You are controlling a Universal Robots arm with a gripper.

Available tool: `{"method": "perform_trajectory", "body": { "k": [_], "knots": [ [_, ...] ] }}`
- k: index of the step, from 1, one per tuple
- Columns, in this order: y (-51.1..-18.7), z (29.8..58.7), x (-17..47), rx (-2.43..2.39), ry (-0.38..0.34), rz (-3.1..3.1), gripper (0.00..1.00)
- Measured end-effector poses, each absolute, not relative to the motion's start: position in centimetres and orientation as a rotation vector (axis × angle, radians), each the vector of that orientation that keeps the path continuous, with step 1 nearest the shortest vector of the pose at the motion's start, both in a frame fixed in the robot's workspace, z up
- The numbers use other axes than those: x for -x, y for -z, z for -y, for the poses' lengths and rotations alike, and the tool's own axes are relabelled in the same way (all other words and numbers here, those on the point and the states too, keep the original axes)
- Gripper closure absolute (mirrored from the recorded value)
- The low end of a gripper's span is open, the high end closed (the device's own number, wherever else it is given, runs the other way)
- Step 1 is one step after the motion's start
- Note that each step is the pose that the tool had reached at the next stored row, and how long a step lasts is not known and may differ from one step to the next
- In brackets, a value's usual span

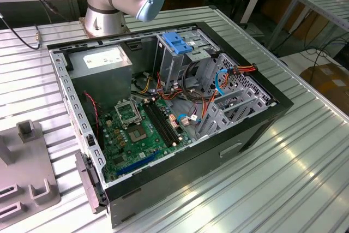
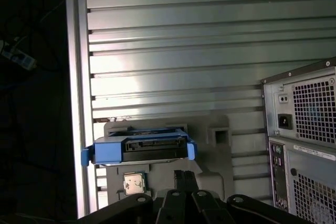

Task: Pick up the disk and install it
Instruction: 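Reach for the disk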

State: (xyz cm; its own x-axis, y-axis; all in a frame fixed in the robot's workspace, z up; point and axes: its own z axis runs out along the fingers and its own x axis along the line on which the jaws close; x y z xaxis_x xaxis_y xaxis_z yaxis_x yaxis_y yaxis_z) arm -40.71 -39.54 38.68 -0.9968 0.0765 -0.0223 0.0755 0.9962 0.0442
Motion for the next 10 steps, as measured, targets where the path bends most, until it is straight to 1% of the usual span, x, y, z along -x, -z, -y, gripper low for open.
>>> {"method": "perform_trajectory", "body": {
  "k": [10],
  "knots": [
    [-38.68,39.52,41.60,-0.123,-0.071,-3.174,0.90]
  ]
}}
